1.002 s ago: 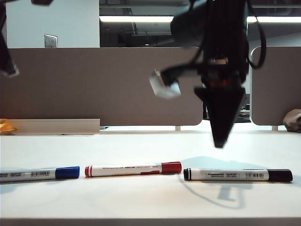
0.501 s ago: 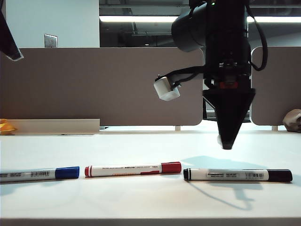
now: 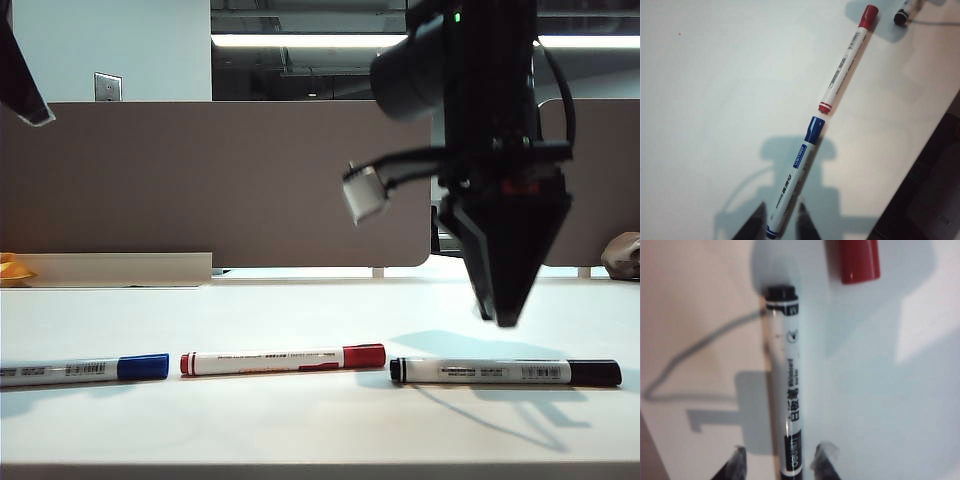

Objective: Pick up the markers one by one and line them up horizontally in a straight line on the table.

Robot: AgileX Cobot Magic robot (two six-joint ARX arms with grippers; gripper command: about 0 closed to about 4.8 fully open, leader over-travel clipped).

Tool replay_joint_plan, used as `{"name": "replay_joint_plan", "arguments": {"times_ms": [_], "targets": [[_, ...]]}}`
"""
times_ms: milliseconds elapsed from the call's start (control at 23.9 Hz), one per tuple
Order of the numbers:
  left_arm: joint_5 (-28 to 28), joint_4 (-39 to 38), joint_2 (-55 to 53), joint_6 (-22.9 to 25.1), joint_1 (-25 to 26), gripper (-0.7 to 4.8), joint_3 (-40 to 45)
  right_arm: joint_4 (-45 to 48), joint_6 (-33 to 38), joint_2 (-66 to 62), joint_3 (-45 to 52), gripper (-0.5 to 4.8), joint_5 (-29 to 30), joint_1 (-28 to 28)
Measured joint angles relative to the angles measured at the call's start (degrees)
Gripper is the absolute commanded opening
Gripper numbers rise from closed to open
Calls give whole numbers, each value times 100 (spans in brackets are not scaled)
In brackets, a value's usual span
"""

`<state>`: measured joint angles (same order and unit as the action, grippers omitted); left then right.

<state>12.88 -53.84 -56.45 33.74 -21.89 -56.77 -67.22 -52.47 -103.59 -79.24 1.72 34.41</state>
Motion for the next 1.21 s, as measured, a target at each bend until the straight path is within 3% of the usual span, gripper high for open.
{"name": "replay_joint_plan", "arguments": {"times_ms": [960,1211], "targets": [[0,-129,-2,0,0,79,0,315,-118,-490,125,165,129,-31],[0,-127,-2,0,0,79,0,424,-120,-529,168,138,116,-31]]}}
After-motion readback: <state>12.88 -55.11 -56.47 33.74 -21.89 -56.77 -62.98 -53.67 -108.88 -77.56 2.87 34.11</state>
